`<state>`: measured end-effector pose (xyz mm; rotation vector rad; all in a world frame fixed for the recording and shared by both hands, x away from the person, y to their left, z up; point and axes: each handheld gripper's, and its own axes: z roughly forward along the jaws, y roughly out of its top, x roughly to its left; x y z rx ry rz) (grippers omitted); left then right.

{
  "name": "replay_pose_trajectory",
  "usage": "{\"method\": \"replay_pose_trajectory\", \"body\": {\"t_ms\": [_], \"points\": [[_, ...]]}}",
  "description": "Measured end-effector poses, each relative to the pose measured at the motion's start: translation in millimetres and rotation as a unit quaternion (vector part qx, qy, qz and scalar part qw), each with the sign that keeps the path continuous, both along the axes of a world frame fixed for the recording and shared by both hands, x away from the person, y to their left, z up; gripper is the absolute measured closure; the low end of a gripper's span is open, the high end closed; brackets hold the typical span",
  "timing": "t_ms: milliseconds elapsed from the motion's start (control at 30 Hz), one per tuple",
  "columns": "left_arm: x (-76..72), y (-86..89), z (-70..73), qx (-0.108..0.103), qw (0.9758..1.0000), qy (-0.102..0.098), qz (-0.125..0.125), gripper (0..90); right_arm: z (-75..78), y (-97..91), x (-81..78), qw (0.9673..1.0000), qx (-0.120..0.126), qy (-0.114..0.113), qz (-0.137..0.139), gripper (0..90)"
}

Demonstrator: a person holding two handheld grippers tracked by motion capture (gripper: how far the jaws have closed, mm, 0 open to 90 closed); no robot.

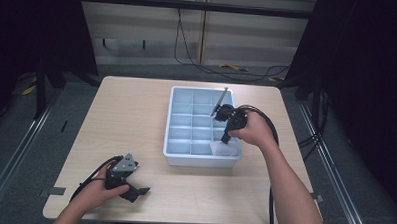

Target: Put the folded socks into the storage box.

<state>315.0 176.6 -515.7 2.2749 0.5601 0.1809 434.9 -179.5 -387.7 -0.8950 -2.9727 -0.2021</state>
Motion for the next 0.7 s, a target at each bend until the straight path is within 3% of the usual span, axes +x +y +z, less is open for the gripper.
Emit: {"method": "replay_pose_trajectory", "body": {"t_ms": [267, 500, 700], "points": [[0.0, 0.0, 0.0, 0.000, 1.0000, 0.000, 0.000, 0.0, -10.0, -4.5, -7.7, 1.0000, 0.003, 0.008, -0.002, 89.2], [0.0, 0.0, 0.0, 0.000, 1.0000, 0.000, 0.000, 0.0, -23.5, -1.2, -10.0, 0.9998, -0.013, 0.014, 0.004, 90.0], [-0.2, -0.1, -0.1, -0.001, 1.0000, 0.001, 0.001, 0.0, -32.5, 0.1, -11.8, 0.9998, -0.013, 0.016, -0.002, 90.0]]}}
